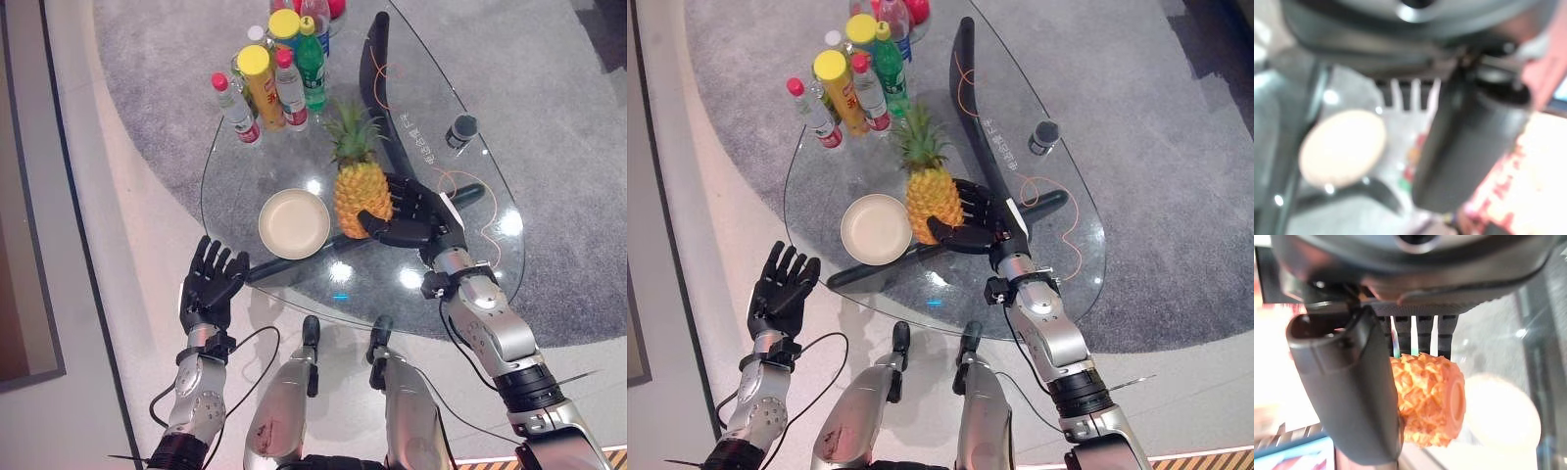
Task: Pick up the fruit to the plate
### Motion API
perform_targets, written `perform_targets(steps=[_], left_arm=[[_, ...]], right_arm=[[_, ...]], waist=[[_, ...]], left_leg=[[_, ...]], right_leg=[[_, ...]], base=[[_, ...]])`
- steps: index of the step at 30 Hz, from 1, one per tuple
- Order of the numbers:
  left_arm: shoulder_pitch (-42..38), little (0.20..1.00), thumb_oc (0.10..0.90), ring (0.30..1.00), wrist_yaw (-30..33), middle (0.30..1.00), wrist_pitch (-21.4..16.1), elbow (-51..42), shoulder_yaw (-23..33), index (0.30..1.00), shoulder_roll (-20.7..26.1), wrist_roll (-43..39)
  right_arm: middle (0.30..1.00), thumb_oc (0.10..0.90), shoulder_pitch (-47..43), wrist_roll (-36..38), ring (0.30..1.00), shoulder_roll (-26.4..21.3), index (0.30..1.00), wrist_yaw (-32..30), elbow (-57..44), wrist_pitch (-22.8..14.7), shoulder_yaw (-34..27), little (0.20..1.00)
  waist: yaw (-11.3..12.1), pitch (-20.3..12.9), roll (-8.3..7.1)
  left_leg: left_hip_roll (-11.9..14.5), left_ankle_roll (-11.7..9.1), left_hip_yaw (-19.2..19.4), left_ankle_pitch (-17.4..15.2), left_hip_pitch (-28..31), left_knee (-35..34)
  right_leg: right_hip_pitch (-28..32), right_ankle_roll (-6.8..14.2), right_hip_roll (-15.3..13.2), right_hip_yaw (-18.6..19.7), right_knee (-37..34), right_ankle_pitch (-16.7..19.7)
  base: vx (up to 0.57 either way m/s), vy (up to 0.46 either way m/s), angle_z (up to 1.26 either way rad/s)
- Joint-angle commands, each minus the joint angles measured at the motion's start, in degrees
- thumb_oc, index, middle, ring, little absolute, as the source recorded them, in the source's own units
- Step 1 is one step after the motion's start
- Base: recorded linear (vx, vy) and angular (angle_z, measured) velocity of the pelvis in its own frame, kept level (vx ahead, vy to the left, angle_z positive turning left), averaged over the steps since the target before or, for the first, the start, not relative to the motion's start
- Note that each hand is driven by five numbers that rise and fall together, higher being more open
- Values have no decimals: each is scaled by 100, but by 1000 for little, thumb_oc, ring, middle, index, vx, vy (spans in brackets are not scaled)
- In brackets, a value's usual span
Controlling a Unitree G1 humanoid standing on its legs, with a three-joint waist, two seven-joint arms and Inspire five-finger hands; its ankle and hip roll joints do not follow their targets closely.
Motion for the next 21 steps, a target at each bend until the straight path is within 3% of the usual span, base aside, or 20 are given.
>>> perform_targets(steps=[1, 10, 17, 21], left_arm=[[59, 900, 800, 900, -663, 900, -38, -1108, 94, 900, 427, -200], [-320, 900, 800, 900, -1358, 900, 726, -2032, -431, 900, 874, -204], [-502, 900, 800, 900, -1820, 900, 1023, -2277, -693, 900, 1030, -488], [-568, 900, 800, 900, -1806, 900, 944, -2336, -771, 900, 1064, -620]], right_arm=[[300, 100, -344, 123, 300, -157, 300, 512, -1402, -909, -39, 200], [300, 100, -316, -111, 300, -405, 300, 770, -1570, -977, 392, 200], [300, 100, -312, -301, 300, -520, 300, 968, -1573, -1028, 713, 200], [300, 100, -309, -561, 300, -599, 300, 1242, -1692, -907, 940, 200]], waist=[[24, -158, 74], [3, -155, 88], [-5, -155, 82], [1, -155, 62]], left_leg=[[-256, 130, 197, -729, 85, 696], [-373, 200, 105, -705, -93, 754], [-426, 231, 80, -709, -208, 818], [-457, 240, 54, -694, -236, 816]], right_leg=[[480, 29, 106, -611, 429, -354], [387, 72, 140, -559, 349, -254], [315, 94, 135, -500, 325, -206], [283, 111, 144, -464, 307, -175]], base=[[-8, -22, 5], [-6, -1, 6], [2, 2, 1], [12, 4, 3]])
